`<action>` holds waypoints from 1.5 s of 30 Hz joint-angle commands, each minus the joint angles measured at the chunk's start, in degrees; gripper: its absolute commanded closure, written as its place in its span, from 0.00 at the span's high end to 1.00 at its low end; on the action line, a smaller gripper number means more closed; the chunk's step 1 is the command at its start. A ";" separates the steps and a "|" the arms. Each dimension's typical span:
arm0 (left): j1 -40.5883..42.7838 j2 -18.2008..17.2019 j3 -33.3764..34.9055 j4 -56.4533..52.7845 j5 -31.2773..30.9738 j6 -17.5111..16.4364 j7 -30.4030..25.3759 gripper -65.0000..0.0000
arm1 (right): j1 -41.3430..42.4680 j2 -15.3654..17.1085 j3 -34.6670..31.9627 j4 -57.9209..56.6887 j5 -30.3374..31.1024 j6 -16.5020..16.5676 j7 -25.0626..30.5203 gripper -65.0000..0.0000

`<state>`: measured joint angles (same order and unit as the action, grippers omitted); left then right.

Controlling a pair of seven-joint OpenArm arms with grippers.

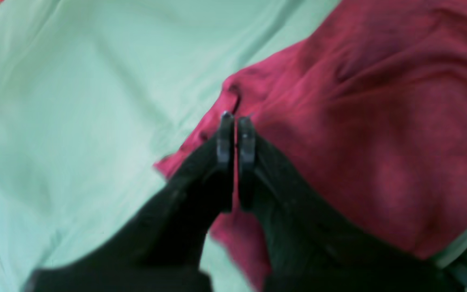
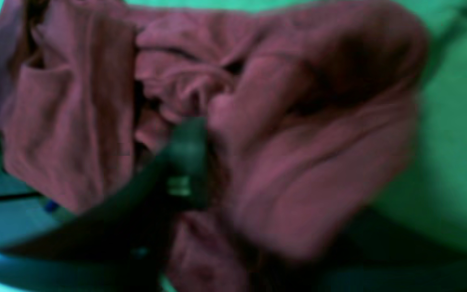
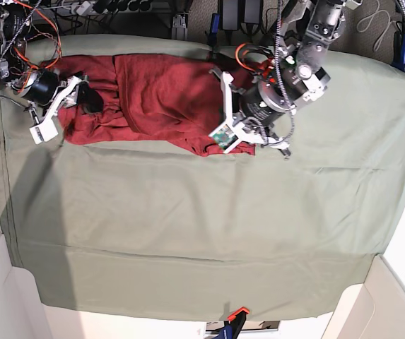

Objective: Fold the T-shirt properly

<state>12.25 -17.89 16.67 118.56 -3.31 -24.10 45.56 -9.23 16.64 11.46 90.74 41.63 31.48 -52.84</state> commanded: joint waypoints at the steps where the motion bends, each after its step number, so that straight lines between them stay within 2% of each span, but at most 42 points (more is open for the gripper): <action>1: 0.20 -0.81 -1.81 1.16 -0.66 0.26 -0.94 0.01 | -0.11 0.46 -0.02 0.42 -0.59 0.02 -0.90 0.00; 4: 1.62 -2.19 -6.99 1.16 -3.50 0.22 -0.94 0.01 | 0.33 0.50 0.11 0.44 -3.15 0.00 0.20 0.00; 7: 2.25 -2.47 -12.57 1.18 -7.76 -3.39 -0.61 0.01 | 0.33 0.52 1.77 0.44 -4.37 -0.13 3.19 0.00; 11: 2.40 -2.49 -18.53 1.18 -16.11 -7.21 1.44 0.01 | 0.33 0.98 7.19 0.44 -4.33 -0.17 3.32 0.00; 13: 2.58 -2.49 -20.46 1.18 -18.36 -8.90 1.42 0.01 | 0.35 1.97 10.10 0.44 -4.04 -0.15 3.39 0.00; 22: 5.11 -2.45 -21.24 1.16 -20.26 -10.27 1.42 0.01 | 0.66 10.32 16.83 0.44 -1.38 -0.17 3.34 0.00; 26: 5.40 -2.47 -21.24 1.16 -20.24 -10.73 1.40 0.01 | 2.45 11.87 17.25 0.50 1.75 -0.13 1.25 0.00; 29: 6.34 -2.45 -21.24 1.16 -20.22 -11.13 1.40 0.01 | 3.63 11.63 17.22 1.44 7.87 0.11 -3.98 0.00; 31: 6.69 -2.47 -21.24 1.16 -20.22 -11.13 1.40 0.01 | 3.82 10.23 17.22 3.28 10.62 1.44 -6.21 0.00; 35: 6.80 -2.64 -21.24 1.09 -20.02 -11.17 1.40 0.01 | 3.28 4.22 17.16 10.05 11.37 1.44 -8.04 0.00; 41: 6.91 -3.78 -21.24 1.05 -20.04 -11.82 1.33 0.01 | -1.16 -5.05 14.43 18.10 11.23 1.46 -7.54 0.00; 45: 6.99 -4.81 -21.24 0.87 -20.06 -12.22 1.40 0.01 | -2.05 -10.29 10.47 20.09 8.70 1.36 -6.69 0.00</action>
<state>19.51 -22.02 -4.34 118.58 -22.74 -35.66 48.01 -11.60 6.00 21.71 109.75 49.04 32.38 -60.75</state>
